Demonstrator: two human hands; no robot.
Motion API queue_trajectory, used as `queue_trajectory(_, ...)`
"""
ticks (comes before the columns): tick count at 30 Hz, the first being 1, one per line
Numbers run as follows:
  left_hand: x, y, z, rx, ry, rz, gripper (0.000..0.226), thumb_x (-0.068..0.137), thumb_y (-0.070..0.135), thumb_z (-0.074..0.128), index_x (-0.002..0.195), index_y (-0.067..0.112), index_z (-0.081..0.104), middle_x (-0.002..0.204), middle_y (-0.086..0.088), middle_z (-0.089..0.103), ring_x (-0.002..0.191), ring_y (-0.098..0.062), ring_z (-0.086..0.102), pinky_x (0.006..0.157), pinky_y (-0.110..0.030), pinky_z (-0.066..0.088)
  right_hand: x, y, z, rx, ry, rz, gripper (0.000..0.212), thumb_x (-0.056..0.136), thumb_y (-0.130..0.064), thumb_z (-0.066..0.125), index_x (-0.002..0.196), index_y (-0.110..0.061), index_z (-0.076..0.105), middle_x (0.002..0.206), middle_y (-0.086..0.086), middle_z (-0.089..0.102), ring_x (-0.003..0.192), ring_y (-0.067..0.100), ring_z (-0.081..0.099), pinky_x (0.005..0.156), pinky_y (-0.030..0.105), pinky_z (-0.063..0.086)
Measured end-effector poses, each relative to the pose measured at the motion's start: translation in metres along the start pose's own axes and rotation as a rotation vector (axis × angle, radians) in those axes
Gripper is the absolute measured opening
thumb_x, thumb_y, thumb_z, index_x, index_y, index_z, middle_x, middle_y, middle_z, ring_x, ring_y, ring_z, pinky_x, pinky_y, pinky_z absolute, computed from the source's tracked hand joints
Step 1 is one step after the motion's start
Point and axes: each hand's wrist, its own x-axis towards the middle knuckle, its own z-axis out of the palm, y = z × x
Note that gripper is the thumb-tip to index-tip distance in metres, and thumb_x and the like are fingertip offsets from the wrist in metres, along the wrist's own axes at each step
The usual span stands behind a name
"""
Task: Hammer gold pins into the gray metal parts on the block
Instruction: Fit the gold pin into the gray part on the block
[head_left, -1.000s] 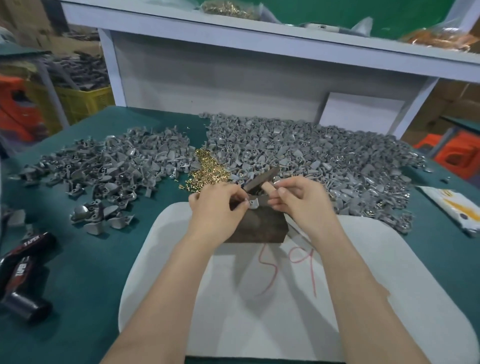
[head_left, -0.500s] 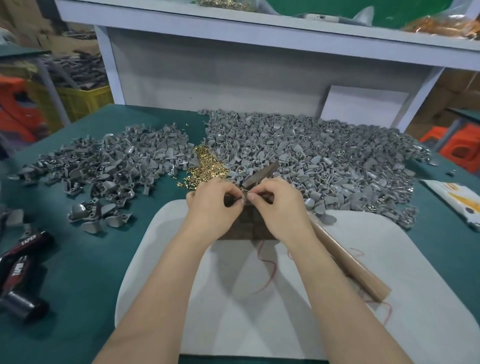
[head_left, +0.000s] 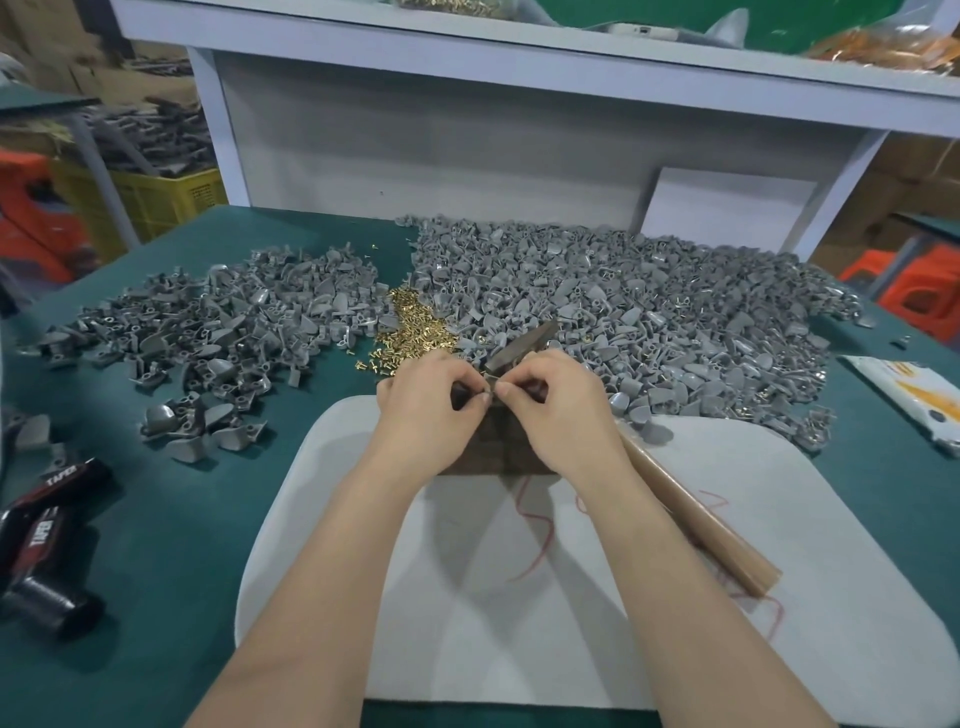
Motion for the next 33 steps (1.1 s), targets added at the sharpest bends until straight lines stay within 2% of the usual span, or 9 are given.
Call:
queue_trajectory(3, 0.000, 0.000, 0.000, 0.001, -0.003, 0.003, 0.006, 0.086, 0.024, 0.065, 0.088, 0.023, 0.070, 0.095, 0.006, 0.057, 0.103, -0.020, 0.054, 0.096, -0.042, 0.039, -0.001, -0.002, -0.002, -0.046, -0.010, -0.007, 0.007, 0.084, -0.015, 0.067, 0.077, -0.015, 0.069, 0.079, -0.009, 0.052, 0.069, 0.004, 0.048, 0.070, 0.019, 0.036)
queue_trajectory(6, 0.000, 0.001, 0.000, -0.002, -0.003, 0.009, 0.006, 0.087, 0.022, 0.064, 0.089, 0.023, 0.071, 0.093, 0.007, 0.055, 0.103, -0.021, 0.054, 0.096, -0.042, 0.040, 0.002, -0.009, -0.004, -0.186, -0.055, -0.003, 0.009, 0.086, -0.018, 0.063, 0.082, -0.014, 0.070, 0.087, -0.003, 0.054, 0.081, 0.015, 0.053, 0.077, 0.026, 0.039)
queue_trajectory(9, 0.000, 0.001, -0.001, 0.002, -0.010, 0.012, 0.008, 0.087, 0.021, 0.064, 0.091, 0.021, 0.071, 0.097, 0.004, 0.058, 0.104, -0.023, 0.053, 0.095, -0.043, 0.041, 0.011, -0.021, -0.008, -0.354, -0.170, 0.039, 0.011, 0.089, -0.022, 0.060, 0.082, -0.020, 0.068, 0.095, 0.003, 0.063, 0.090, 0.022, 0.058, 0.082, 0.030, 0.047)
queue_trajectory(12, 0.000, 0.001, 0.000, 0.005, -0.013, 0.020, 0.009, 0.087, 0.021, 0.064, 0.092, 0.020, 0.071, 0.101, 0.001, 0.060, 0.105, -0.025, 0.054, 0.094, -0.043, 0.041, 0.016, -0.029, -0.011, -0.412, -0.225, 0.065, 0.014, 0.089, -0.022, 0.060, 0.075, -0.025, 0.060, 0.100, 0.006, 0.065, 0.093, 0.025, 0.059, 0.083, 0.032, 0.049)
queue_trajectory(15, 0.000, 0.001, -0.001, 0.004, -0.007, 0.022, 0.009, 0.087, 0.021, 0.064, 0.092, 0.020, 0.072, 0.102, 0.001, 0.060, 0.106, -0.025, 0.054, 0.095, -0.044, 0.041, 0.012, -0.028, -0.010, -0.405, -0.201, 0.059, 0.013, 0.090, -0.023, 0.060, 0.077, -0.025, 0.058, 0.101, 0.006, 0.063, 0.094, 0.026, 0.058, 0.084, 0.035, 0.049)
queue_trajectory(17, 0.000, 0.001, -0.001, 0.012, -0.005, 0.019, 0.009, 0.087, 0.021, 0.064, 0.091, 0.022, 0.071, 0.101, 0.003, 0.060, 0.106, -0.024, 0.053, 0.095, -0.044, 0.040, 0.010, -0.025, -0.010, -0.388, -0.190, 0.041, 0.011, 0.090, -0.023, 0.059, 0.081, -0.021, 0.063, 0.099, 0.004, 0.062, 0.093, 0.025, 0.058, 0.083, 0.036, 0.048)
queue_trajectory(21, -0.001, 0.001, 0.000, 0.018, 0.012, 0.005, 0.006, 0.087, 0.024, 0.063, 0.088, 0.025, 0.069, 0.093, 0.011, 0.053, 0.107, -0.021, 0.050, 0.096, -0.041, 0.038, 0.007, -0.013, -0.017, -0.203, -0.203, 0.018, 0.016, 0.091, -0.018, 0.058, 0.091, -0.014, 0.074, 0.091, 0.000, 0.069, 0.089, 0.019, 0.060, 0.077, 0.026, 0.041)
queue_trajectory(25, 0.000, 0.000, 0.002, 0.033, 0.014, -0.001, 0.005, 0.087, 0.025, 0.064, 0.089, 0.025, 0.069, 0.092, 0.012, 0.051, 0.107, -0.021, 0.049, 0.097, -0.040, 0.036, 0.006, -0.005, -0.018, -0.029, -0.141, 0.076, 0.017, 0.090, -0.014, 0.058, 0.098, -0.016, 0.073, 0.095, -0.003, 0.072, 0.093, 0.012, 0.063, 0.089, 0.028, 0.046)
queue_trajectory(33, 0.001, -0.001, 0.003, 0.047, 0.019, 0.006, 0.007, 0.087, 0.026, 0.063, 0.090, 0.025, 0.069, 0.092, 0.012, 0.050, 0.107, -0.021, 0.048, 0.096, -0.041, 0.037, 0.002, -0.004, -0.003, -0.077, -0.080, 0.014, 0.005, 0.085, -0.015, 0.065, 0.087, -0.016, 0.070, 0.092, 0.001, 0.062, 0.083, 0.015, 0.059, 0.085, 0.031, 0.046)
